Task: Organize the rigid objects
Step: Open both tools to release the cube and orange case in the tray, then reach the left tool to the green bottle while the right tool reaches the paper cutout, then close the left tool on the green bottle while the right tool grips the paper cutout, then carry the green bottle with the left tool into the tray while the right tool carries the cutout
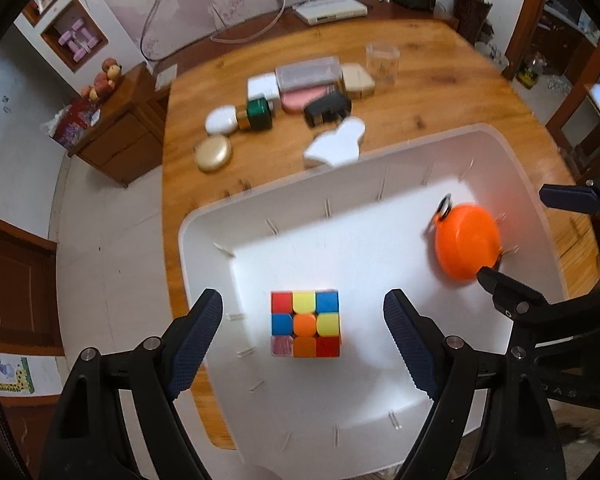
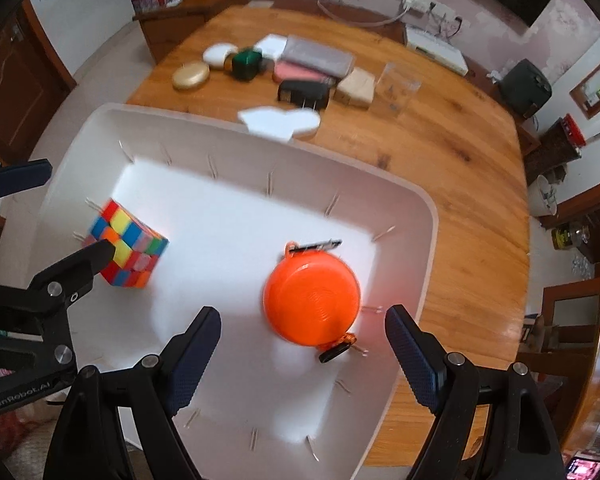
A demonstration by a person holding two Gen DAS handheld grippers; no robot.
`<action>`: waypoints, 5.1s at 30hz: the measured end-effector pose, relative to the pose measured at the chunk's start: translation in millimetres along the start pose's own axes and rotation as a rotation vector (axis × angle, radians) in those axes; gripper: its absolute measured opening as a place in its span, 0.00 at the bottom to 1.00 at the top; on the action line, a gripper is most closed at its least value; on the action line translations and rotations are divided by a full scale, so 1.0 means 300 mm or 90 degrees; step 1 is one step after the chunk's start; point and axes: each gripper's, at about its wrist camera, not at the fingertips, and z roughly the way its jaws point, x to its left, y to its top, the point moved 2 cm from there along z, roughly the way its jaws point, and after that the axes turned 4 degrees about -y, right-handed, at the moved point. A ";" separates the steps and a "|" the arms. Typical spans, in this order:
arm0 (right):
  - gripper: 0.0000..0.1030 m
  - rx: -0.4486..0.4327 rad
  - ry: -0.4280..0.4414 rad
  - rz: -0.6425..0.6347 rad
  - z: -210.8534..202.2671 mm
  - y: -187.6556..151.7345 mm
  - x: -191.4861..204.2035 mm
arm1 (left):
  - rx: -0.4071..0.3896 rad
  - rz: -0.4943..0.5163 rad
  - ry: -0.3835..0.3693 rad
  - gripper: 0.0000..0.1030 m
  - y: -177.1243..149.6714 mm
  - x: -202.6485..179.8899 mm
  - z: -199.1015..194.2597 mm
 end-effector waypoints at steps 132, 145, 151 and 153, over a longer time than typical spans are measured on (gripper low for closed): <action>0.56 0.052 0.315 0.463 0.116 0.347 -0.291 | 0.022 -0.177 -0.161 0.46 0.461 0.294 0.076; 0.56 -0.026 0.299 0.187 -0.183 0.134 -0.141 | 0.023 -0.146 -0.153 0.46 0.174 0.155 -0.106; 0.56 0.019 0.269 0.080 -0.102 -0.017 -0.031 | 0.062 -0.159 -0.157 0.46 0.060 0.073 -0.051; 0.28 0.032 0.257 0.053 -0.065 -0.054 -0.012 | 0.067 -0.160 -0.152 0.46 0.032 0.052 -0.026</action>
